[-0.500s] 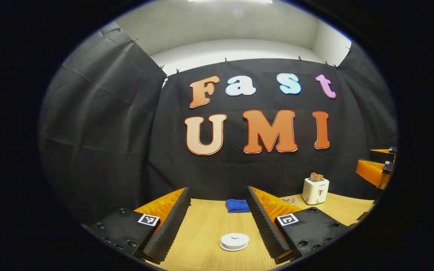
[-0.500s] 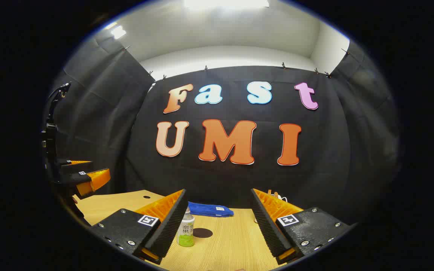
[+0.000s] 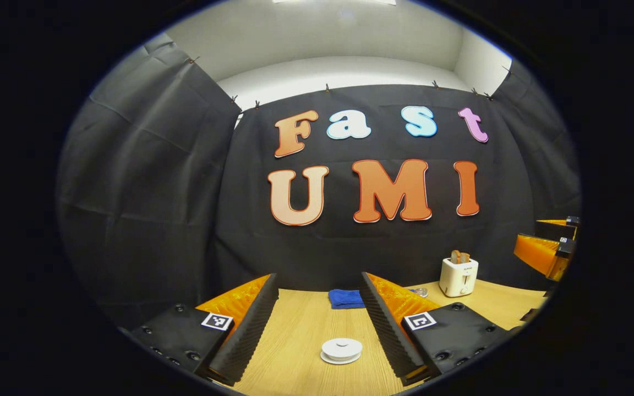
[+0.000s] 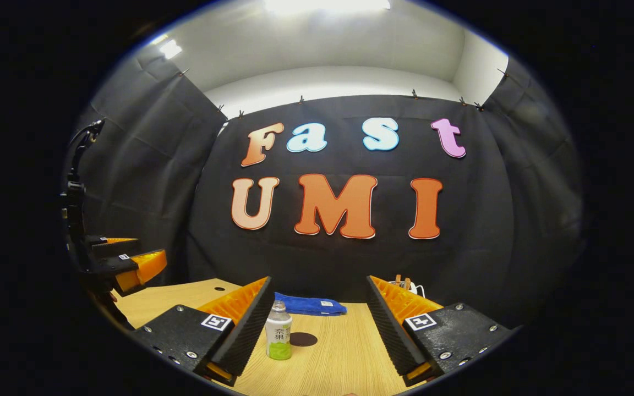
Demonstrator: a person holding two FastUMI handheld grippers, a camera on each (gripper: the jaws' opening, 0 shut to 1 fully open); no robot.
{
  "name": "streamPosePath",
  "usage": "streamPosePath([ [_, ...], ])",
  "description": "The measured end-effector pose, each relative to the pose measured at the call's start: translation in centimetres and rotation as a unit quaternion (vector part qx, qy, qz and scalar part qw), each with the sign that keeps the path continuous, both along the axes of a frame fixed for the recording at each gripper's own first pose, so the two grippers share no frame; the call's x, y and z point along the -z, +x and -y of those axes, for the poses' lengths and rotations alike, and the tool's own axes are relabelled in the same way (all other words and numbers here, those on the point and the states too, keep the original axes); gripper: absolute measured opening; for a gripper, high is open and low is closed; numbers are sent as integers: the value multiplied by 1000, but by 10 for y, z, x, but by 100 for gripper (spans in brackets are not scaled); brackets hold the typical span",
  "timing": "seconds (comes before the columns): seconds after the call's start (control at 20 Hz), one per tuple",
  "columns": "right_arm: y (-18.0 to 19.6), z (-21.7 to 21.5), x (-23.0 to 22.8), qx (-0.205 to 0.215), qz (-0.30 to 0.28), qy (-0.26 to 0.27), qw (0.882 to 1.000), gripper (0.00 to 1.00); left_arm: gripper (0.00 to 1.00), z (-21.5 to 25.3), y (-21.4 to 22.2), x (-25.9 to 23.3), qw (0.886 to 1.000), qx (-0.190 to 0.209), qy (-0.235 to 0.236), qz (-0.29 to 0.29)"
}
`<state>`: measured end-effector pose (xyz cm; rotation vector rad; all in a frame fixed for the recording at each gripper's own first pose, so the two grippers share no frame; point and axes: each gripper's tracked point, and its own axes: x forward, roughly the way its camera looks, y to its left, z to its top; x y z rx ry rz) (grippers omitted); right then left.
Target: Open the teacup lid with one hand, grasp the water bottle and pour water into the teacup with the other hand; after pouring, place the water bottle on the coaster and then close the teacup lid.
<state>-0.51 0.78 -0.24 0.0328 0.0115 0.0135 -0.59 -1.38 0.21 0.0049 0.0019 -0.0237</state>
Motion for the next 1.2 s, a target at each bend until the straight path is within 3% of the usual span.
streamPosePath([
  [0.45,0,0,3,-8,-6,7,1000,99,97,-3,1,-9,1000,-5,-13,11],
  [0.85,27,-2,40,-28,-31,20,999,99,97,14,27,7,999,39,-28,17],
  [1.2,58,-18,90,-60,-57,35,996,99,97,29,69,75,996,66,-44,-32],
])
